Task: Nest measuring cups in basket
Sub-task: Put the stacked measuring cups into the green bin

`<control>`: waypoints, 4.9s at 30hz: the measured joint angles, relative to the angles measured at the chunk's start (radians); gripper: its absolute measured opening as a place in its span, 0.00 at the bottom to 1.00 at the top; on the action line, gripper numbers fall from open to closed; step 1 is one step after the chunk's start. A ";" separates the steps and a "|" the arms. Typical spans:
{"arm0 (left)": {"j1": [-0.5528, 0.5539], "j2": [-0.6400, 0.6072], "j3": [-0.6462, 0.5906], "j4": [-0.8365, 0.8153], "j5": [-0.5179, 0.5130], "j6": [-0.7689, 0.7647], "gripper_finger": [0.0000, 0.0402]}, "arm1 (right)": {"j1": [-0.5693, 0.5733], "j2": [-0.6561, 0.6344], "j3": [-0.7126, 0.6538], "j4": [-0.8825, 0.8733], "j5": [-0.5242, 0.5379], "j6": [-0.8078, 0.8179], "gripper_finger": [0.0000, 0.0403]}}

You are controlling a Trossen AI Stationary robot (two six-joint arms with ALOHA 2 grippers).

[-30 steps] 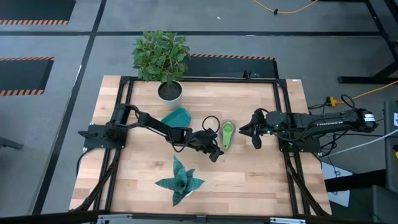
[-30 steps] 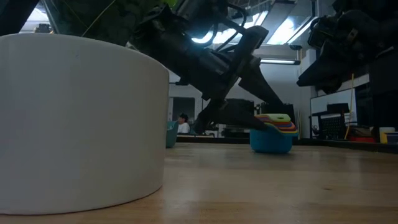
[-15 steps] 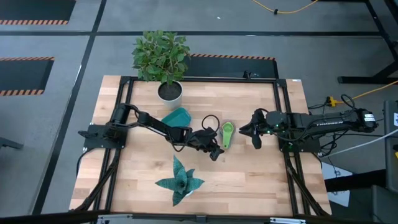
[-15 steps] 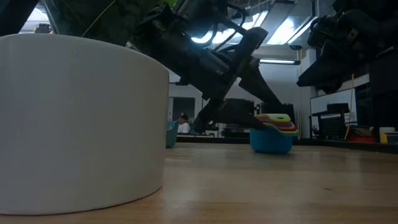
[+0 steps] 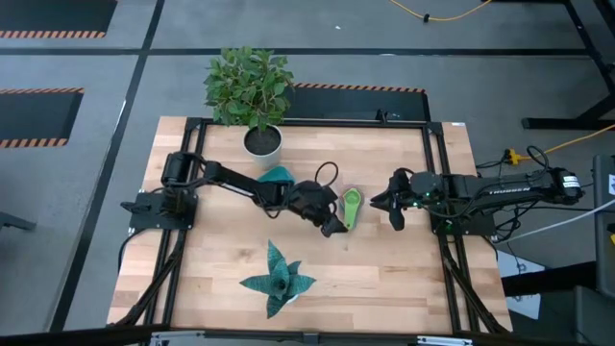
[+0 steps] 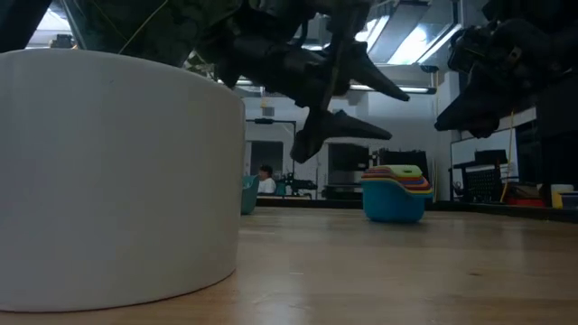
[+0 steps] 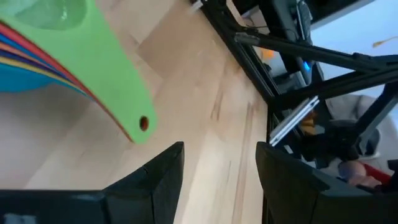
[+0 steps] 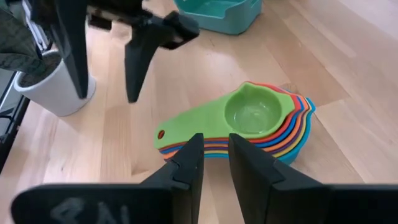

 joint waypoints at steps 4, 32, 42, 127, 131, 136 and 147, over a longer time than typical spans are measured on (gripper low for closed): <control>0.028 0.000 -0.001 -0.007 0.042 -0.004 0.48 | 0.000 0.000 0.000 -0.002 0.000 0.000 0.20; 0.073 0.134 -0.002 0.135 -0.016 -0.113 0.48 | 0.001 0.094 -0.065 -0.002 0.064 0.012 0.20; 0.072 0.153 -0.002 0.125 -0.059 -0.161 0.48 | 0.001 0.177 -0.201 0.283 0.072 0.061 0.20; 0.072 0.150 -0.002 0.168 -0.146 -0.244 0.48 | 0.010 0.810 -0.083 0.871 -0.026 0.078 0.20; 0.068 0.150 -0.002 0.162 -0.146 -0.244 0.48 | 0.010 0.810 -0.083 0.868 -0.026 0.083 0.20; 0.066 0.150 -0.002 0.152 -0.131 -0.248 0.48 | 0.010 0.810 -0.083 0.840 -0.026 0.085 0.20; 0.062 0.187 -0.002 0.212 -0.147 -0.295 0.48 | 0.010 0.810 -0.083 0.823 -0.026 0.084 0.20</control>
